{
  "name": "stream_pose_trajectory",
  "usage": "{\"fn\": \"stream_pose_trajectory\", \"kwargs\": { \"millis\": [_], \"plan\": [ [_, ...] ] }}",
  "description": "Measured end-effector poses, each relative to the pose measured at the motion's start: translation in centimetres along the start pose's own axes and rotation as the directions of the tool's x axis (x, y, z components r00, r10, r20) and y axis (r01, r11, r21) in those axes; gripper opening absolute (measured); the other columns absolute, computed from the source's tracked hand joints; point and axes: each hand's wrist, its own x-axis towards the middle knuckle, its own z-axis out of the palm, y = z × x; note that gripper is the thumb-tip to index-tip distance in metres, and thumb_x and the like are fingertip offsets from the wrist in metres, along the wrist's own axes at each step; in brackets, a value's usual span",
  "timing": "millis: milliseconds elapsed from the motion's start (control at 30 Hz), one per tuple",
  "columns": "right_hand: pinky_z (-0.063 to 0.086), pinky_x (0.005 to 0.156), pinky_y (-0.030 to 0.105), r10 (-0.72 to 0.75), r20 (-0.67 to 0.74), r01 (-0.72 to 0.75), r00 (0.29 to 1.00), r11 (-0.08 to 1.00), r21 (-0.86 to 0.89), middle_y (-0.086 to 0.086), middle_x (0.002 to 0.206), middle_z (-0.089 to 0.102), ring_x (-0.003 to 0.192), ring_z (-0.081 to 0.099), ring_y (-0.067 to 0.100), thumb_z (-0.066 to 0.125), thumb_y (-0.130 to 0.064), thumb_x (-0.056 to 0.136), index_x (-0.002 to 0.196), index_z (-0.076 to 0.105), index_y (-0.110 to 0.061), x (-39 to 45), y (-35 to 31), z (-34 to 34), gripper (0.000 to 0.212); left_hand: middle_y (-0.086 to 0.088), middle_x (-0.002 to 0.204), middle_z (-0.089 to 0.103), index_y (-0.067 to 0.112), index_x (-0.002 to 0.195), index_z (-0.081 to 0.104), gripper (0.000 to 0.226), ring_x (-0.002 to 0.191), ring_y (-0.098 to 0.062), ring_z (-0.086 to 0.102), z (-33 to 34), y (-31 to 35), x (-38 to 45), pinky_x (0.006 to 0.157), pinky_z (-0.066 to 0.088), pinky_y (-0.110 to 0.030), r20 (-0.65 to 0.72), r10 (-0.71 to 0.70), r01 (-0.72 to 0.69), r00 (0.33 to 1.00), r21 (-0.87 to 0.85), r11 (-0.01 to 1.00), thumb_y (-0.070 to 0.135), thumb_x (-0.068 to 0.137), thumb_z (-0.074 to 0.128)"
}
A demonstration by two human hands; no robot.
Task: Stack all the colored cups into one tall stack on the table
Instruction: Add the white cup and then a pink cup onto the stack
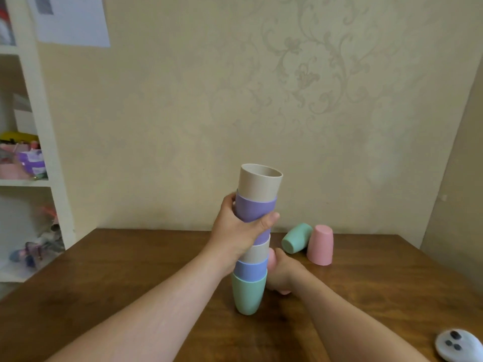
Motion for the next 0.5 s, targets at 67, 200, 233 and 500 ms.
{"fn": "stream_pose_trajectory", "kwargs": {
  "millis": [67,200,233,500],
  "plan": [
    [0.056,0.061,0.031,-0.002,0.019,-0.001,1.0,0.99,0.14,0.003,0.117,0.073,0.07,0.069,0.02,0.07,-0.035,0.068,0.161,0.027,-0.039,-0.7,-0.1,-0.3,0.103,0.011,0.124,0.078,0.034,0.143,0.054,0.105,0.109,-0.014,0.079,0.0,1.3,0.6,0.092,0.065,-0.04,-0.013,0.051,-0.05,0.999,0.03,0.998,0.048,0.049,0.098],
    [0.051,0.062,0.032,-0.003,-0.108,0.049,0.994,0.9,0.432,0.006,0.125,0.071,0.075,0.057,0.023,0.076,-0.058,0.065,0.15,0.037,-0.048,-1.4,0.3,0.9,0.095,0.017,0.115,0.077,0.039,0.134,0.058,0.083,0.105,-0.013,0.077,1.1,2.6,0.4,0.089,0.063,-0.039,-0.08,0.101,-0.09,0.992,0.129,0.988,0.053,0.06,0.092],
    [0.053,0.065,0.033,0.012,-0.123,0.049,0.992,0.875,0.482,0.007,0.133,0.069,0.083,0.059,0.024,0.076,-0.066,0.06,0.154,0.034,-0.048,-1.5,0.3,1.3,0.104,0.018,0.111,0.077,0.038,0.13,0.06,0.074,0.102,-0.012,0.076,1.3,2.6,0.1,0.085,0.062,-0.036,-0.103,0.102,-0.089,0.989,0.13,0.987,0.053,0.065,0.091],
    [0.058,0.093,0.044,0.083,-0.283,0.169,0.956,0.631,0.757,0.003,0.143,0.062,0.115,0.066,0.027,0.087,-0.047,0.068,0.161,0.031,-0.041,-3.2,0.3,2.7,0.109,0.017,0.11,0.077,0.035,0.124,0.059,0.067,0.1,-0.01,0.076,1.1,2.3,-0.5,0.081,0.059,-0.032,-0.124,0.131,-0.117,0.984,0.11,0.987,0.057,0.067,0.086]
  ]
}}
